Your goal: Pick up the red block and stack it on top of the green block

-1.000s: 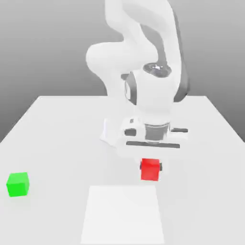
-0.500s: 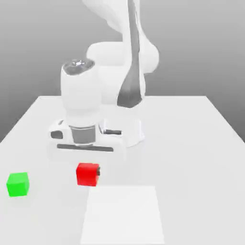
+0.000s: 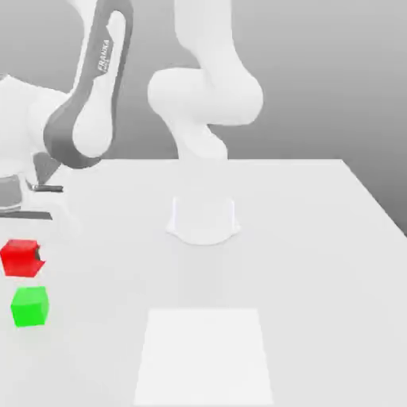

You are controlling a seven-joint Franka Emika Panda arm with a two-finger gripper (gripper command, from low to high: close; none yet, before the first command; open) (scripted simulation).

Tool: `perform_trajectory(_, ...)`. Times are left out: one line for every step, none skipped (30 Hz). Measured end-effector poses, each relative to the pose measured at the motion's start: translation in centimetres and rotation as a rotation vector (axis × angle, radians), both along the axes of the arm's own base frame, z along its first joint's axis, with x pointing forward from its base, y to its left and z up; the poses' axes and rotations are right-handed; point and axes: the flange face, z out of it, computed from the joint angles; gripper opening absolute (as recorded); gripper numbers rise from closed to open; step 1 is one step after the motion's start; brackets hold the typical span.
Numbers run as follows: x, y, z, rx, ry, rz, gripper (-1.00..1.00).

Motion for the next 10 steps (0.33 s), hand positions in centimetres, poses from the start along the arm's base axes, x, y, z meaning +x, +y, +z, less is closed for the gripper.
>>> perform_trajectory(0.1,0.0,-0.5,-0.001,-0.001,0.006,-1.00)
perform_trajectory(0.2,-0.1,-1.1,-0.002,-0.002,0.008,-1.00)
perform_trajectory(0.2,-0.1,-1.8,-0.002,-0.002,0.009,-1.00)
perform_trajectory(0.2,-0.1,-2.6,-0.002,-0.002,0.009,-1.00)
perform_trajectory(0.2,-0.1,-3.3,-0.002,-0.002,0.008,-1.00)
perform_trajectory(0.1,-0.1,-4.2,-0.001,0.000,0.008,-1.00)
perform_trajectory(0.0,-0.1,-5.0,0.000,0.001,0.006,-1.00)
perform_trajectory(-0.1,0.0,-5.5,0.001,0.002,0.006,1.00)
perform_trajectory(-0.1,0.0,-5.5,0.001,0.002,0.006,1.00)
perform_trajectory(-0.1,0.0,-5.5,0.001,0.002,0.006,1.00)
